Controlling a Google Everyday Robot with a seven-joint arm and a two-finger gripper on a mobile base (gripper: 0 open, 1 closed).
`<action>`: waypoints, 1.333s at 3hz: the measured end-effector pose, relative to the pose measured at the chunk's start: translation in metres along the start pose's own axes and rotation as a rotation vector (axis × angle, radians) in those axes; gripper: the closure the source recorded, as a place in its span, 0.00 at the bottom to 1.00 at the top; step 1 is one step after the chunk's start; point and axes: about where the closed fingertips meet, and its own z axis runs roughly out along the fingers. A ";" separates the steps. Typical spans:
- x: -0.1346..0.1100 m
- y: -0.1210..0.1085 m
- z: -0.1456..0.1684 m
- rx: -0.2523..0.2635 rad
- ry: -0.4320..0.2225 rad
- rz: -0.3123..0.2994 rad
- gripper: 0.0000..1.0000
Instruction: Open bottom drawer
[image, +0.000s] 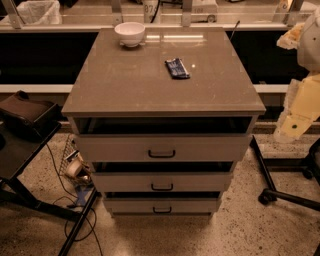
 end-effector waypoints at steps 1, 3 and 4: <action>0.000 0.000 0.000 0.000 0.000 0.000 0.00; 0.016 0.028 0.070 0.076 0.113 -0.094 0.00; 0.043 0.057 0.115 0.096 0.141 -0.147 0.00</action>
Offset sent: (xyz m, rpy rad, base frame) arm 0.0105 0.0027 -0.0690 -0.2010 -0.0106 -0.0107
